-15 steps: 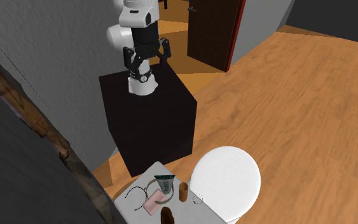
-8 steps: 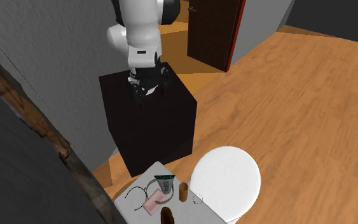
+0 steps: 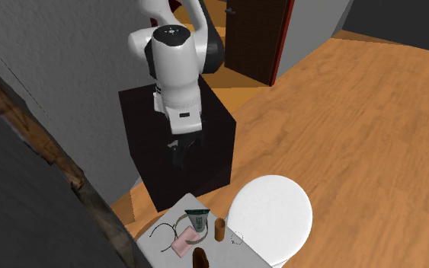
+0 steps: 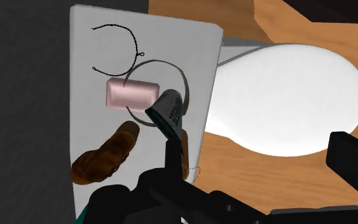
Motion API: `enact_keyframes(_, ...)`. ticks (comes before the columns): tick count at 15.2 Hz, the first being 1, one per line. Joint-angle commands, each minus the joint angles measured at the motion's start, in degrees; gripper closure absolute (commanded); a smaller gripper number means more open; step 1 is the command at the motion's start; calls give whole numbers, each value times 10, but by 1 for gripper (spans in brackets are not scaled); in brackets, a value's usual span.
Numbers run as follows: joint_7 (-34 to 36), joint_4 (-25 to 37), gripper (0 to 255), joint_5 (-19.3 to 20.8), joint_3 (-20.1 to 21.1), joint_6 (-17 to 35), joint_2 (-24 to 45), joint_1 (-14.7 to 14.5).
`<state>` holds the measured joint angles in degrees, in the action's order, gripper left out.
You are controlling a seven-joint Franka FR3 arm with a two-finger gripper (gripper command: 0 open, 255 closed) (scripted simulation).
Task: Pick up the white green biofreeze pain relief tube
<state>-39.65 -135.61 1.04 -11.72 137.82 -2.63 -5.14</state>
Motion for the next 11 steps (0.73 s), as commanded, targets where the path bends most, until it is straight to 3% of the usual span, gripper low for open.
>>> enact_keyframes(1, -39, 22, 0, -15, -1, 24, 46, -2)
enact_keyframes(11, -200, 172, 0, -69, 40, 98, 275, 21)
